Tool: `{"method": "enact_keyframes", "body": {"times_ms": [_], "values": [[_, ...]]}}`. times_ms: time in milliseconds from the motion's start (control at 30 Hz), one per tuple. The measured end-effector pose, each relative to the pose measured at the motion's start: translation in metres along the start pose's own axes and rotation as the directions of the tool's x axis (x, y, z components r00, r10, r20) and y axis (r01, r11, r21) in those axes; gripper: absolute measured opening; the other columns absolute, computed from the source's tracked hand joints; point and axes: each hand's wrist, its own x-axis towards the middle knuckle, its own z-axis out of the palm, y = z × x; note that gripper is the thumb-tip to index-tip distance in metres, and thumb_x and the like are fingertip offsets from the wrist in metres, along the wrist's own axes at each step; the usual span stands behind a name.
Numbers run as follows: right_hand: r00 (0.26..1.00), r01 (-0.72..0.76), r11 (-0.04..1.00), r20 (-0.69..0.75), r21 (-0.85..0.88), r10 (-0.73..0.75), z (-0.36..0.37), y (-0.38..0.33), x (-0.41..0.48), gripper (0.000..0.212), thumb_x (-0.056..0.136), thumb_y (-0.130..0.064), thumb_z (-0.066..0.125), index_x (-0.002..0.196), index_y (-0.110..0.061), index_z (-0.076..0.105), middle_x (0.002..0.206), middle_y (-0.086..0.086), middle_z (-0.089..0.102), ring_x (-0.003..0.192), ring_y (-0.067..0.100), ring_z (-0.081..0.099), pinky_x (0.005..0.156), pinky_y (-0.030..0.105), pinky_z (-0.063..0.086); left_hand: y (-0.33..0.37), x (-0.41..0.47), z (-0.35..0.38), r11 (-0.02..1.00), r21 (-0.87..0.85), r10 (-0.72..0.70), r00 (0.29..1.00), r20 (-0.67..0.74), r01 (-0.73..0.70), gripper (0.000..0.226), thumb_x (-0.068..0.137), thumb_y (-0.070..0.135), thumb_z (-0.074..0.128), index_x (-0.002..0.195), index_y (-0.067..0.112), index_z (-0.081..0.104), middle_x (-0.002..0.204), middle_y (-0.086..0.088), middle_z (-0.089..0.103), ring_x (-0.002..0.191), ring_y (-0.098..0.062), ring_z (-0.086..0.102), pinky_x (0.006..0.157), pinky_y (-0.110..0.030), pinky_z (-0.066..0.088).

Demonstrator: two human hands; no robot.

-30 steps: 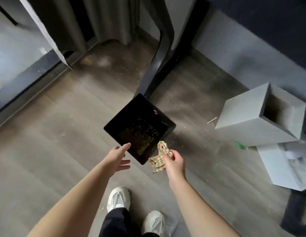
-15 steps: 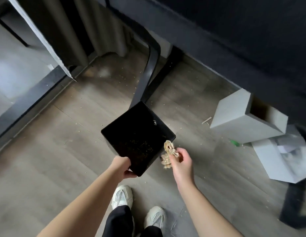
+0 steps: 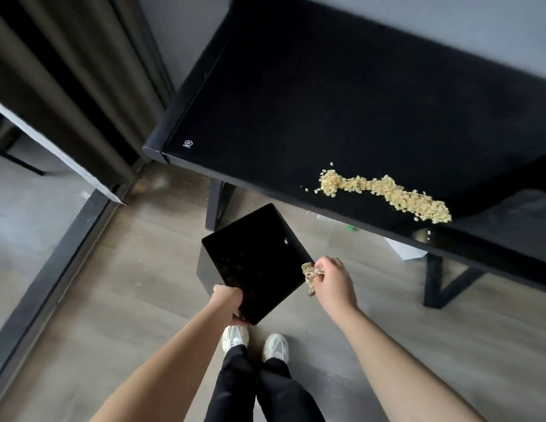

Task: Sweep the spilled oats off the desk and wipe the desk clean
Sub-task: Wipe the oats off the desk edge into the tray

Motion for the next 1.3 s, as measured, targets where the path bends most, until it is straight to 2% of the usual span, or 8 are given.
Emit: {"method": "enact_keyframes", "body": {"times_ms": [100,233,500,600,800,933,1067,1300], "values": [[0.995,-0.058,0.984,-0.067,0.17,0.071,-0.046,0.001,-0.013,0.016,0.083,-0.002,0.054,0.092,-0.012,0.063,0.092,0.005,0.06,0.077,0.026,0.057,0.063,0.029,0.046,0.013,-0.032,0.003,0.998,0.059,0.01,1.0,0.002,-0.01,0.043,0.089,-0.003,0.043,0.131,-0.011,0.038,0.066,-0.021,0.064,0.044,-0.033,0.065,0.054,-0.038,0.057],[0.983,-0.141,0.853,-0.03,0.503,0.18,-0.096,0.013,-0.026,0.011,0.085,-0.007,0.056,0.086,-0.016,0.062,0.076,-0.002,0.064,0.072,0.02,0.06,0.058,0.023,0.045,0.029,-0.074,0.019,0.981,0.162,0.092,0.993,0.073,-0.103,0.033,0.085,-0.008,0.052,0.118,-0.011,0.046,0.082,-0.016,0.062,0.057,-0.029,0.065,0.072,-0.045,0.059],[0.938,-0.258,0.216,0.191,0.942,0.291,-0.178,0.071,-0.007,0.011,0.096,-0.014,0.053,0.102,-0.018,0.062,0.092,0.005,0.067,0.086,0.021,0.064,0.072,0.036,0.052,0.048,-0.091,0.09,0.947,0.286,0.13,0.988,0.078,-0.148,0.026,0.075,-0.01,0.051,0.101,-0.008,0.055,0.076,-0.015,0.059,0.069,-0.04,0.067,0.078,-0.05,0.057],[0.932,-0.269,0.123,0.226,0.955,0.282,-0.202,0.098,0.01,0.014,0.097,-0.015,0.054,0.105,-0.019,0.064,0.092,0.004,0.068,0.089,0.021,0.064,0.08,0.038,0.052,0.052,-0.092,0.122,0.942,0.301,0.129,0.989,0.077,-0.147,0.023,0.077,-0.011,0.055,0.099,-0.006,0.05,0.081,-0.015,0.058,0.082,-0.043,0.068,0.08,-0.052,0.056],[0.968,-0.135,0.237,0.077,0.962,0.237,-0.241,0.123,0.037,0.02,0.093,-0.002,0.051,0.098,-0.015,0.065,0.086,0.006,0.068,0.077,0.02,0.065,0.067,0.034,0.051,0.058,-0.088,0.163,0.969,0.238,0.037,0.992,0.122,-0.065,0.016,0.085,-0.009,0.048,0.101,-0.012,0.049,0.092,-0.027,0.065,0.074,-0.047,0.068,0.079,-0.052,0.056],[0.947,-0.004,0.604,-0.191,0.797,0.259,-0.263,0.136,0.059,0.025,0.088,-0.004,0.054,0.091,-0.025,0.068,0.085,-0.004,0.069,0.076,0.007,0.066,0.063,0.017,0.051,0.063,-0.098,0.189,0.989,0.113,0.079,0.991,0.105,-0.09,0.022,0.085,-0.01,0.032,0.095,-0.009,0.051,0.085,-0.03,0.063,0.053,-0.043,0.066,0.05,-0.044,0.057],[0.876,0.085,0.939,-0.474,0.332,0.088,-0.266,0.153,0.091,0.028,0.088,-0.007,0.058,0.112,-0.018,0.07,0.1,0.001,0.059,0.077,0.009,0.057,0.06,0.004,0.039,0.074,-0.108,0.21,0.989,-0.045,0.145,0.98,0.136,-0.14,0.029,0.085,-0.013,0.024,0.084,0.003,0.047,0.075,-0.021,0.058,0.043,-0.036,0.061,0.036,-0.035,0.05],[0.905,0.129,0.989,-0.415,0.069,-0.089,-0.232,0.167,0.123,0.033,0.086,-0.007,0.06,0.119,-0.01,0.065,0.113,0.004,0.051,0.084,0.009,0.047,0.068,0.009,0.029,0.095,-0.098,0.226,0.982,-0.132,0.159,0.971,0.178,-0.137,0.033,0.086,-0.014,0.024,0.11,0.003,0.041,0.087,-0.022,0.055,0.052,-0.042,0.062,0.035,-0.039,0.051]]}}
